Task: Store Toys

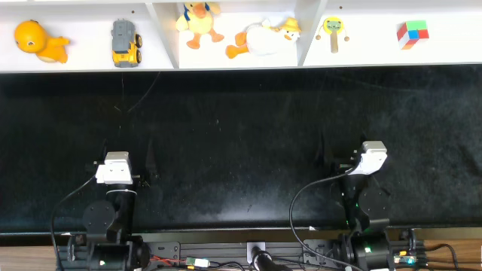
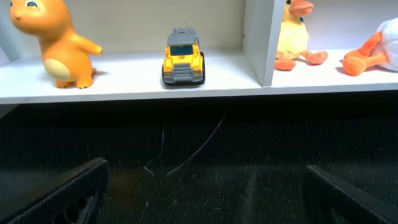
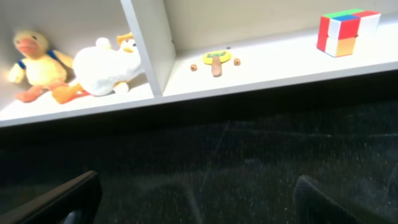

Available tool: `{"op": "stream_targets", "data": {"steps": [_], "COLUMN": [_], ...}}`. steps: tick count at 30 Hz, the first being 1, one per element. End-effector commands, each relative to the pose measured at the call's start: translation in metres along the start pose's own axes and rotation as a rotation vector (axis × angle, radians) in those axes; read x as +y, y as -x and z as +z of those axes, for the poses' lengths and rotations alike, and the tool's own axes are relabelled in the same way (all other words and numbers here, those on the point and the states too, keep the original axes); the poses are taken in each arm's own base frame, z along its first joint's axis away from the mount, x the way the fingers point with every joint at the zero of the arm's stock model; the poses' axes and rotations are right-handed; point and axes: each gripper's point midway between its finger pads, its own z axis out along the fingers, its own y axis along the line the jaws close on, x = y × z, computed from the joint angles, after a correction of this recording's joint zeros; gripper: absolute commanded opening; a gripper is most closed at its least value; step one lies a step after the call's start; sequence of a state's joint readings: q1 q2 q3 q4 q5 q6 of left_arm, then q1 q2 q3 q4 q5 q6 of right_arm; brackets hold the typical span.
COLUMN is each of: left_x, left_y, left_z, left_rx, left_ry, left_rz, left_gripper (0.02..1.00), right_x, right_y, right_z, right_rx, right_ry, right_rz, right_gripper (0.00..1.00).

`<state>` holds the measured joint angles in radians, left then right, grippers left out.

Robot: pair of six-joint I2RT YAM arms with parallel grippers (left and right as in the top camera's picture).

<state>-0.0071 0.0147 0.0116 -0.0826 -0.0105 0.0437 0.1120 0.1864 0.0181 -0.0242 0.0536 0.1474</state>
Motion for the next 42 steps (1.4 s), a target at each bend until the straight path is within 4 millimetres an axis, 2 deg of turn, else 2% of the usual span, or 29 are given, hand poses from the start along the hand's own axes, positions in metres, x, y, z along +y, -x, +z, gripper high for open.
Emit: {"op": "stream_targets", "data": {"steps": [1, 5, 15, 26, 32, 42], "left_x": [-0.004, -0.004, -0.004, -0.004, -0.004, -0.004], "left_y": [0.001, 0.001, 0.001, 0.001, 0.001, 0.001], "left_z": [-0.001, -0.001, -0.001, -0.001, -0.001, -0.001], "left_rx": [-0.008, -0.008, -0.008, -0.008, -0.008, -0.008], "left_ry": [-0.018, -0.018, -0.018, -0.019, -0.019, -0.018], "left_rz": [-0.002, -0.002, -0.002, -0.002, -0.002, -0.002], "left_gripper": [0.998, 0.998, 0.998, 0.998, 0.998, 0.998], "right_x": [0.004, 0.008, 0.008, -0.009, -0.007, -0.007], "right_y": [0.003, 0.025, 0.02, 0.024, 0.023, 0.023], "right_z": [-0.006, -0.012, -0.012, -0.012, -0.012, -0.012], "right_rx": [-0.032, -0.129, -0.109, -0.127, -0.122, -0.122], "right_ry": [0.027, 0.047, 0.046, -0.03, -0.018, -0.021], "right_rz": [0.014, 0.015, 0.015, 0.016, -0.063, -0.062], "right_gripper": [0.996, 0.993, 0.996, 0.996, 0.996, 0.993]}}
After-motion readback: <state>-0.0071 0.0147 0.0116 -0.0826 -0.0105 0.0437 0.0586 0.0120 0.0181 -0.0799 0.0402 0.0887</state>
